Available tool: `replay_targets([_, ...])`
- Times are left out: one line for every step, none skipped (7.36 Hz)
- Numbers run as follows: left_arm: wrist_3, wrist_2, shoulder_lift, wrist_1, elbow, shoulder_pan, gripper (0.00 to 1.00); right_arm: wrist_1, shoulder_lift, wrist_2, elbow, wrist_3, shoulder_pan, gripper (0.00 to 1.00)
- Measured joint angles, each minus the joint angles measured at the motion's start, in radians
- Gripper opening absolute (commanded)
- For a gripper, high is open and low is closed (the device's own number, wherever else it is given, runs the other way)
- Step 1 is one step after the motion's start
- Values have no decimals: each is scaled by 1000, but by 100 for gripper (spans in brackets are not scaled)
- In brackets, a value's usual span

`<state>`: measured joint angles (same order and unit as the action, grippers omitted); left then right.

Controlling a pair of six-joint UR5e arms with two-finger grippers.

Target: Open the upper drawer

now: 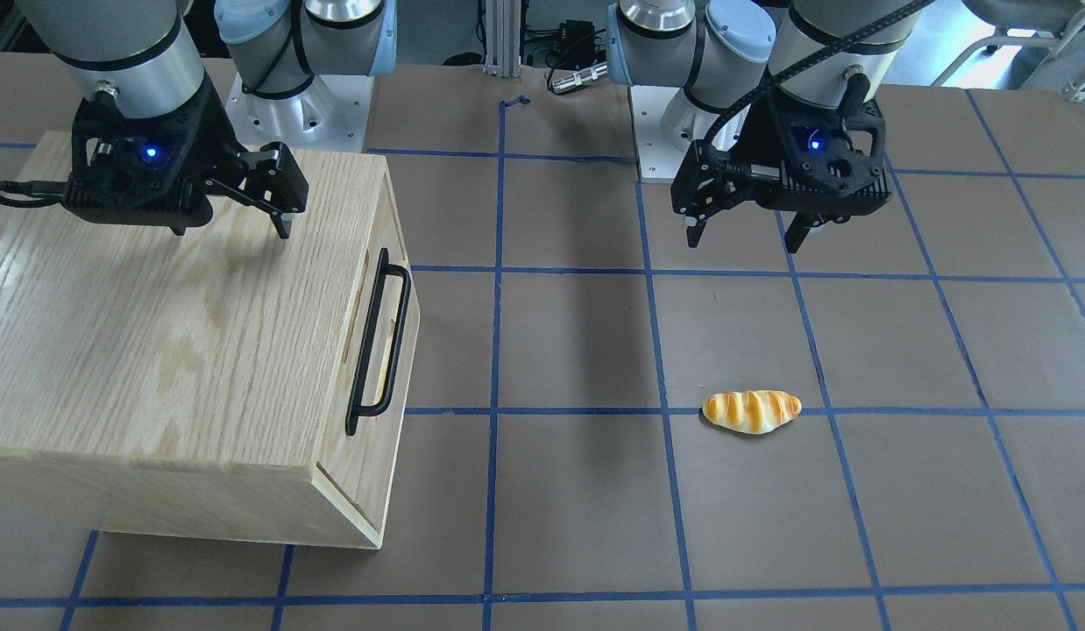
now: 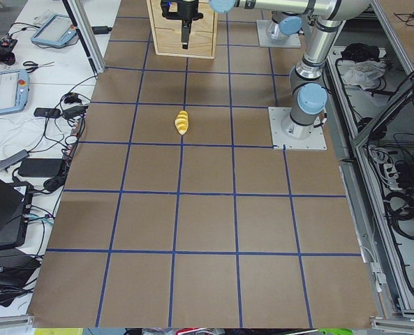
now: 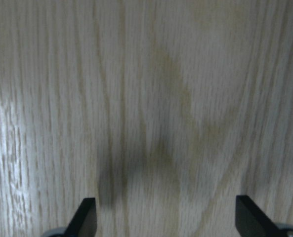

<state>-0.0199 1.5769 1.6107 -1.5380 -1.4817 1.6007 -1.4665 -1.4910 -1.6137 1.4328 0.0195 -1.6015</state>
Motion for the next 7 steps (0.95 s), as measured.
replay_targets([0,-1,2,1,0,0,100,0,0,0,0,-1,0,100])
replay_targets([6,-3,10,3,3,2,100,0,0,0,0,-1,0,100])
replay_targets([27,-26,27,16,5,4,100,0,0,0,0,-1,0,100])
replay_targets([60,-78,48,42,6,7,100,0,0,0,0,0,0,100])
replay_targets([103,-147,74,86,7,17,100,0,0,0,0,-1,0,100])
replay_targets([155,-210,103,144,7,39,100,0,0,0,0,-1,0,100])
replay_targets([225,-246,137,205,8,76,100,0,0,0,1,-1,0,100])
